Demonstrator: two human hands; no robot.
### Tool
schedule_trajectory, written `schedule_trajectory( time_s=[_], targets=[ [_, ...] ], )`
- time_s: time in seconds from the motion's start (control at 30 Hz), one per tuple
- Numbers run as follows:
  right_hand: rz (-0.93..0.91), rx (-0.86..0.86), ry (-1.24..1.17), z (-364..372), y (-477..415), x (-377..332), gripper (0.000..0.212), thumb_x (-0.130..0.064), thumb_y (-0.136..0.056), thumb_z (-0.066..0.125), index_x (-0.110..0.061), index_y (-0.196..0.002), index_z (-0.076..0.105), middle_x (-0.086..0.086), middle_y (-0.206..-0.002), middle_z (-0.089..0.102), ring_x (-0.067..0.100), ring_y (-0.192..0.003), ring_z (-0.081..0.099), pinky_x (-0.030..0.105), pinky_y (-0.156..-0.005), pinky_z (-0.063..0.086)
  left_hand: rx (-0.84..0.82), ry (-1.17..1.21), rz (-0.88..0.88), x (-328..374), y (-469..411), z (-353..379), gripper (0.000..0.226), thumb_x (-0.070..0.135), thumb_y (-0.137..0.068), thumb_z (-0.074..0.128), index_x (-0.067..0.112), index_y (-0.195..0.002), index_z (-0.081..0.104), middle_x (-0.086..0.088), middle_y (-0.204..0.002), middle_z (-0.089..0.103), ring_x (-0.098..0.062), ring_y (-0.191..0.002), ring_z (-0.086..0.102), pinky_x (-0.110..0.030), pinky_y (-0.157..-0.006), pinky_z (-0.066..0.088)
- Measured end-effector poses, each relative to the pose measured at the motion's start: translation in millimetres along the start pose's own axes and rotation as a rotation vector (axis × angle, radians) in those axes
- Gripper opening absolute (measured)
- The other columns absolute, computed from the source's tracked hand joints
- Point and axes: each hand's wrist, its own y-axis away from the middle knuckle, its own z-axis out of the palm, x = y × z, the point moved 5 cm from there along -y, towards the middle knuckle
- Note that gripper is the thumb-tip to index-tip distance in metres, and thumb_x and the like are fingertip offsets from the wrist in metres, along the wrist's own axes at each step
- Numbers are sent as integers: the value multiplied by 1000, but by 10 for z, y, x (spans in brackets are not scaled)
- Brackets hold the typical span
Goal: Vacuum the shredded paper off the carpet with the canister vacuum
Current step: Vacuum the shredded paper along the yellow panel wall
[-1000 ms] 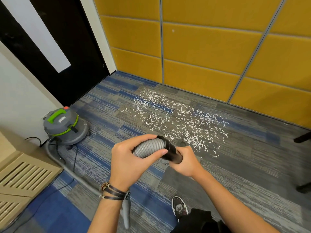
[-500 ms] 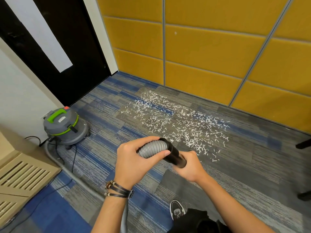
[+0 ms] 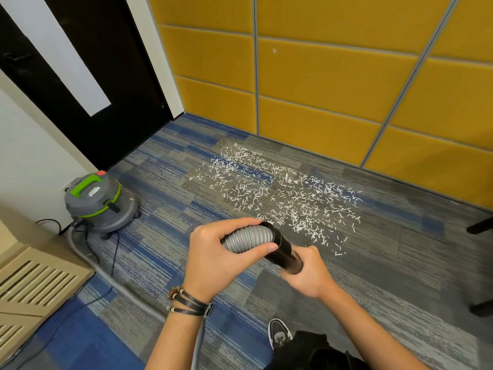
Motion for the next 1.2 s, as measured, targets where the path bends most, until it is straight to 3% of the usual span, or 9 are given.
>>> schedule_trajectory(
  time_s=[0.1, 0.23, 0.37, 0.47, 0.63, 0.83, 1.0, 1.2],
  targets=[
    [-31, -4, -7, 33, -41, -112, 26, -8, -64, 66, -20, -59, 43, -11, -48, 38, 8, -46, 31, 23, -49, 25, 44, -21, 58, 56, 4, -83, 45, 51, -69, 94, 27, -106, 84, 19, -100, 79, -2, -93, 76, -23, -83, 60],
    [-55, 8, -9, 33, -147, -208, 39, -5, -64, 66, -33, -58, 40, -15, -47, 45, 8, -42, 37, 15, -47, 25, 78, -28, 70, 58, -16, -115, 45, 49, -70, 93, 26, -107, 83, 19, -101, 79, -2, -94, 76, -21, -83, 59],
    [-37, -8, -4, 22, -227, -124, 37, -6, -66, 66, -34, -58, 43, -15, -48, 46, 8, -43, 38, 16, -48, 27, 36, -59, 44, -26, -29, -2, 44, 51, -70, 95, 28, -106, 83, 20, -100, 79, -1, -93, 75, -24, -84, 60],
    [-6, -36, 27, 5, -183, -12, 22, -11, -69, 69, -21, -61, 51, -14, -49, 46, 8, -45, 40, 20, -49, 30, -3, -52, 8, -88, -30, 102, 42, 47, -67, 95, 31, -104, 83, 22, -98, 78, -1, -93, 75, -23, -83, 60],
    [22, -1, 19, -76, 1, 146, 27, -14, -67, 69, -27, -59, 47, -14, -50, 47, 7, -45, 40, 23, -49, 30, -72, 31, -28, -111, -26, 229, 42, 44, -65, 96, 30, -102, 83, 20, -98, 79, -5, -93, 76, -24, -83, 60],
    [23, 48, 57, -210, -132, 102, 24, -20, -64, 64, -31, -57, 44, -11, -48, 44, 10, -44, 35, 23, -47, 27, 14, 22, -23, -33, -132, 221, 42, 47, -66, 94, 33, -103, 83, 23, -96, 79, -2, -90, 76, -17, -81, 57],
    [47, 22, 8, -197, -76, 123, 24, -18, -64, 65, -26, -57, 43, -11, -48, 42, 9, -45, 33, 25, -48, 27, -38, 44, -12, 13, -182, 255, 43, 47, -65, 95, 30, -103, 83, 21, -98, 79, -4, -93, 76, -26, -84, 61],
    [-15, 116, 35, -372, -26, -5, 33, -17, -61, 66, -33, -56, 38, -11, -46, 38, 11, -44, 30, 22, -47, 24, -1, 17, 84, 193, -241, 263, 45, 46, -67, 97, 25, -105, 84, 18, -100, 79, -3, -94, 76, -20, -84, 58]
  ],
)
